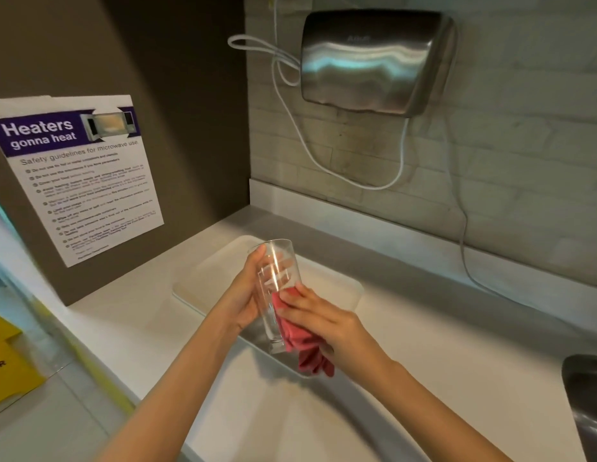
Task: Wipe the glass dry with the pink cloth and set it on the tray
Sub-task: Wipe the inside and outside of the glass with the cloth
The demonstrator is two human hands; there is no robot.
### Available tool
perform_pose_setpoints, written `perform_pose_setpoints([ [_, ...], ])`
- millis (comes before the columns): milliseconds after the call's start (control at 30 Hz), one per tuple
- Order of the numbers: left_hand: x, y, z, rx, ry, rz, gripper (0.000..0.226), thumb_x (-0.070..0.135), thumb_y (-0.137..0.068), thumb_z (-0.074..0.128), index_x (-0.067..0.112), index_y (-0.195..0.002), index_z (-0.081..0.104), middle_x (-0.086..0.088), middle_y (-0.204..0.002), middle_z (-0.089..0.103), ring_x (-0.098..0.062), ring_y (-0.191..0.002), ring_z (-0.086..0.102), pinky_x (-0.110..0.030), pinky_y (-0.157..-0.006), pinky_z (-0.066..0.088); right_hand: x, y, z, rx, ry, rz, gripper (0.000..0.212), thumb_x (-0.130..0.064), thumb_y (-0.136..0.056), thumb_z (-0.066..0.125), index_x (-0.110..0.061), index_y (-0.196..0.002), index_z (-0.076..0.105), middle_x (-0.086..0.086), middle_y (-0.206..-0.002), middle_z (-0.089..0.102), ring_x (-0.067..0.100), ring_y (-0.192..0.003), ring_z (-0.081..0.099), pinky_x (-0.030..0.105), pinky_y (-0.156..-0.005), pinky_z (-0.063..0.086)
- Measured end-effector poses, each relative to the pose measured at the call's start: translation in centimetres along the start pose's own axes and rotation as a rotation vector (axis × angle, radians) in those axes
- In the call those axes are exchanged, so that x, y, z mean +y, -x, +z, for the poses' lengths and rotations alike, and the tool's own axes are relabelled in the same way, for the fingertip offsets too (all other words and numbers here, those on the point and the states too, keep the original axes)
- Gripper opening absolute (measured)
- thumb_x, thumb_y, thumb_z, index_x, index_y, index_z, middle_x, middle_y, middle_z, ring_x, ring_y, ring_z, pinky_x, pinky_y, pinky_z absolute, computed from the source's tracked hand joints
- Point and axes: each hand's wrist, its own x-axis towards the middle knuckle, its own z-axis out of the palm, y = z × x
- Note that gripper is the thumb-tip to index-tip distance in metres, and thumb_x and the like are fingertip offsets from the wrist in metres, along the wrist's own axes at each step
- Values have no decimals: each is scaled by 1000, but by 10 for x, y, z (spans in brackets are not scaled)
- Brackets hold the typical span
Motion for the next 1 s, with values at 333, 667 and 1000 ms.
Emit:
perform_pose_setpoints([
  [333,0,-3,4,35,131,12,66,61,-70,55,11,-113,63,-4,-98,78,-20,-86,74,-36,-64,60,9,2,10,360,-628,538,46,8,-86,48,-21,-119,62,-16,-117,66,6,-111,59,17,-91,46],
  [667,17,-8,23,-83,21,132,83,76,-51,68,23,-114,62,8,-104,75,-11,-95,68,-29,-79,53,5,-4,22,202,-1926,923,80,-54,-70,70,-4,-130,50,25,-113,60,37,-97,62,45,-90,49],
  [1000,15,8,33,118,-177,105,97,72,-63,55,16,-140,39,-8,-136,51,-27,-122,51,-47,-107,39,9,-5,34,535,-1915,910,55,-36,-66,81,-4,-108,67,21,-103,68,32,-85,67,43,-80,56],
])
